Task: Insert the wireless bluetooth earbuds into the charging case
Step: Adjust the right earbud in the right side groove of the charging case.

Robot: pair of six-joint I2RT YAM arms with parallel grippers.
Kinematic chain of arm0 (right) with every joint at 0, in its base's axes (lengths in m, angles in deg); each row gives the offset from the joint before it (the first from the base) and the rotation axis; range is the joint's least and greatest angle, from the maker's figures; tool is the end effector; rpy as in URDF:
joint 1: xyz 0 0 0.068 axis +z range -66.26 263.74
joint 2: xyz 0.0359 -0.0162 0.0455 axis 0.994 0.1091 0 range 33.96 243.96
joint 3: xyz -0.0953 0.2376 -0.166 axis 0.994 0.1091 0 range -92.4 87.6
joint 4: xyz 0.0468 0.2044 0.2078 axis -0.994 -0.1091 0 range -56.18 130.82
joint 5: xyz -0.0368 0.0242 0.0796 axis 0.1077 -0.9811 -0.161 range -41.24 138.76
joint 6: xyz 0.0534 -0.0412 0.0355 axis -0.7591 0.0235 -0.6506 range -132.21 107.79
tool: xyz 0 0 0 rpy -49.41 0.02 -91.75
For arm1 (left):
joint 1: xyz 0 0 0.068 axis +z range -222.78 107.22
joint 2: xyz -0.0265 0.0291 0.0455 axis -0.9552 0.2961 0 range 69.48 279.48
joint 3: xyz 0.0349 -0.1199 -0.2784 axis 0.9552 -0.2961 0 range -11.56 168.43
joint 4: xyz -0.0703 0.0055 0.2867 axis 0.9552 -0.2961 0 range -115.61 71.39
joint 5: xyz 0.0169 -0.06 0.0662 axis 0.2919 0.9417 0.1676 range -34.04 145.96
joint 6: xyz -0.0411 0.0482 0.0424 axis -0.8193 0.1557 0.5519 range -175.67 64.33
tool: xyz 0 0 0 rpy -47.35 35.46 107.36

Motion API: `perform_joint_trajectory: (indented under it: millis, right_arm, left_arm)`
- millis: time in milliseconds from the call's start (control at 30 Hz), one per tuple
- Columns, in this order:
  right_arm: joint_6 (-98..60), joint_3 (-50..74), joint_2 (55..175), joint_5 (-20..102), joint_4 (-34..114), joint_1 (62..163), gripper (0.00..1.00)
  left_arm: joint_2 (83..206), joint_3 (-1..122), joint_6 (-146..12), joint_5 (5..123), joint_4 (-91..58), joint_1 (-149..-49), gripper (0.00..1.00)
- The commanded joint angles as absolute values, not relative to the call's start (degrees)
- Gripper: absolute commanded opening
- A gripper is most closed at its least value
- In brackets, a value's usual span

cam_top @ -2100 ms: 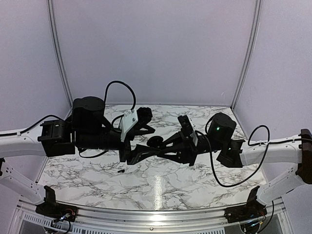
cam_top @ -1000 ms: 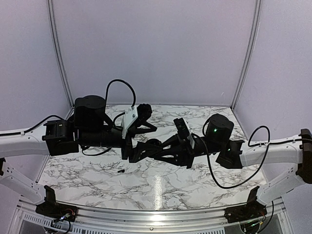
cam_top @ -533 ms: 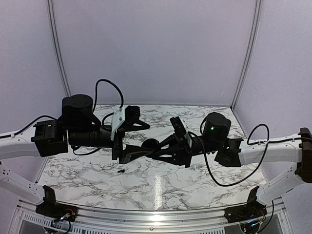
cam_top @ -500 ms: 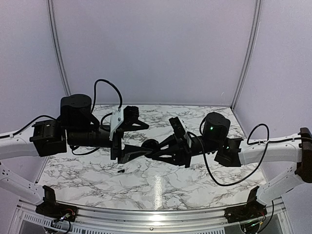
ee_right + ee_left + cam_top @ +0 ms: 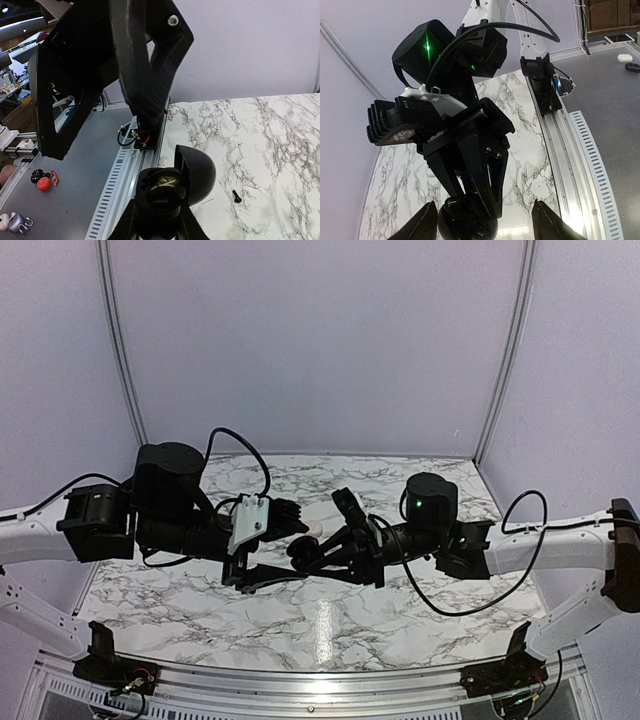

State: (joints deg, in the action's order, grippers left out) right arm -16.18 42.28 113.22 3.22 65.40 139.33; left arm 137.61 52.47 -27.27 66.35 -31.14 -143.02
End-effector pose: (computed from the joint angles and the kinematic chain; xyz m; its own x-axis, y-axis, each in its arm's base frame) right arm 0.1590 0.3138 0.2793 -0.1593 -0.1467 -0.9763 -0.9671 -0.1755 0.1841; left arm 0.0990 -0.3101 0.3898 0.3830 0.3177 -0.8674 0.9117 0.0213 0.4104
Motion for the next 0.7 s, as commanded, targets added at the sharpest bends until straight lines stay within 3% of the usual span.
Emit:
perform_joint_trajectory:
  millis: [0, 267, 667]
  right_arm:
    - [-14.5, 39.4, 113.6, 2.3, 63.1, 139.0, 0.0]
    - [-12.5, 39.1, 113.2, 1.3, 60.5, 139.5, 0.0]
    - [-12.7, 38.7, 113.4, 1.6, 61.6, 140.0, 0.0]
  left_arm:
    - [138.8, 54.7, -25.0, 64.6, -33.9, -143.4, 0.67]
    - [140.3, 55.0, -24.2, 63.7, -34.6, -143.4, 0.74]
    - [142.6, 55.3, -24.6, 64.0, -34.6, -143.4, 0.69]
